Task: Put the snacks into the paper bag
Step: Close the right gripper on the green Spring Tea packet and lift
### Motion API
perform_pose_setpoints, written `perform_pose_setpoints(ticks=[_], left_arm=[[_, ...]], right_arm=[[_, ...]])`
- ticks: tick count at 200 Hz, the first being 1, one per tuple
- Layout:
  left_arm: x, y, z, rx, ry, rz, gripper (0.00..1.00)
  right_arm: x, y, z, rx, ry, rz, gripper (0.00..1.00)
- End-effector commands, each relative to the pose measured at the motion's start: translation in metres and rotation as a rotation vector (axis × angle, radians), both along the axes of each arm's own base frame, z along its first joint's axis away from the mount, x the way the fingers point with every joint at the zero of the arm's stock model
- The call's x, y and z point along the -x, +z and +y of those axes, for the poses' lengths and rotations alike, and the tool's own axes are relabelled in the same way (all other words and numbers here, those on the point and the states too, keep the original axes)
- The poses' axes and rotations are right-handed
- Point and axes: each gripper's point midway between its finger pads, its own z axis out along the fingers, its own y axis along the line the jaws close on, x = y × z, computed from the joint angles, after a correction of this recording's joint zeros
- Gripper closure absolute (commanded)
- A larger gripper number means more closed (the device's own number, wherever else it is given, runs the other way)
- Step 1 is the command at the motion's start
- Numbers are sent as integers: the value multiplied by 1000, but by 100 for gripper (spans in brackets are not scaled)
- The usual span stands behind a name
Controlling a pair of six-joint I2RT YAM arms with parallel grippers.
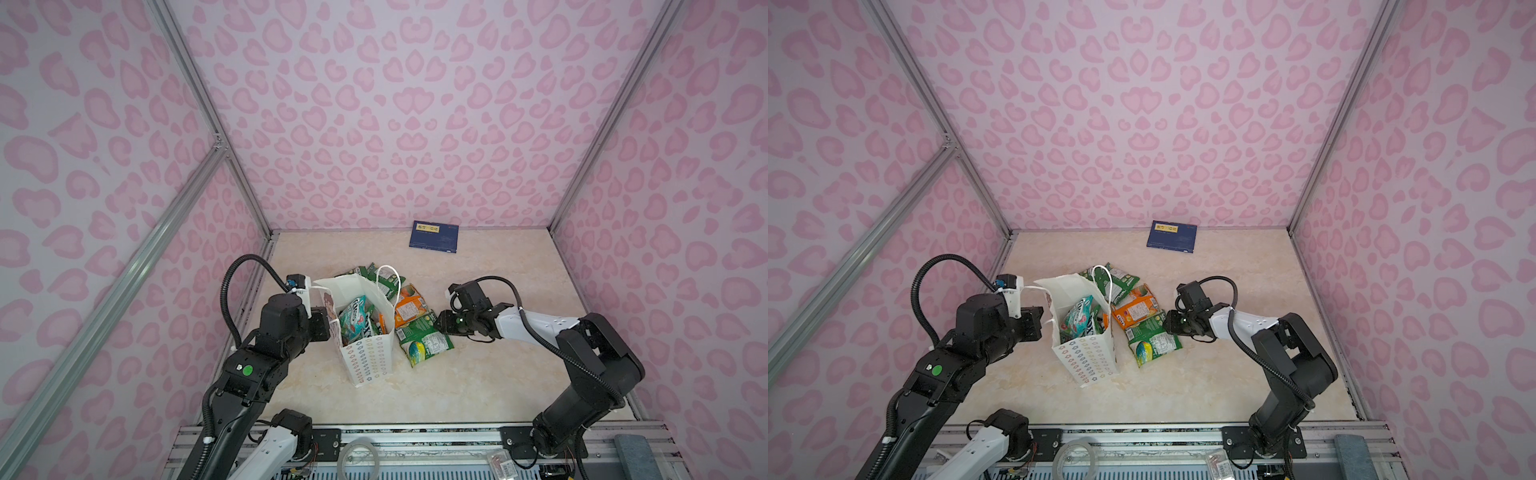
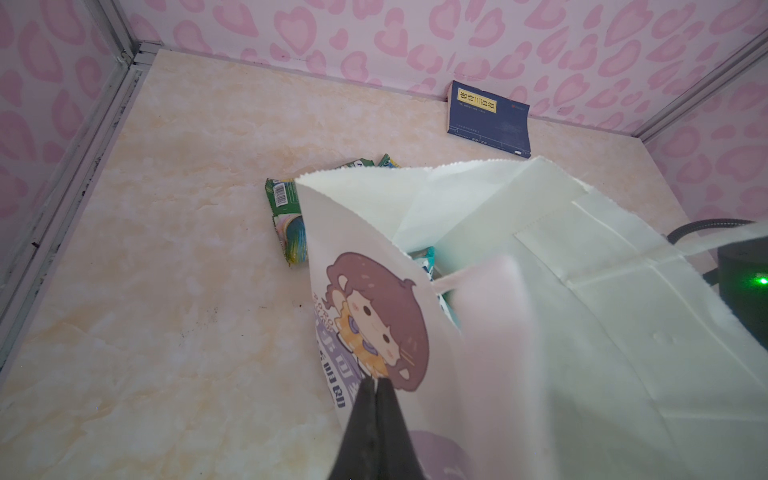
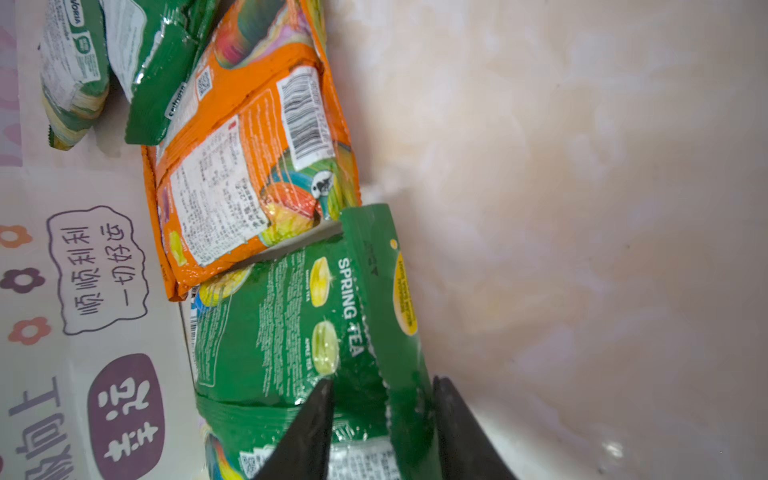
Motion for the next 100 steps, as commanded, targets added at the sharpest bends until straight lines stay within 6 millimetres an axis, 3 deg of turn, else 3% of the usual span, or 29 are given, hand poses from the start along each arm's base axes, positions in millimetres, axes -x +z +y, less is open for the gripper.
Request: perform_pose_setpoints(ticks=[1,65,100], left_arm=[[-3,4,-1,2,-5,-23,96],[-3,4,-2,6,-9,-25,96],[-3,5,-3,7,-11,-26,96]], right_arm=[[-8,2,1,0,-10,-24,66],[-7,-8,-5,21,-22,-11,82],[-6,-9,-5,4,-26,-8,97]])
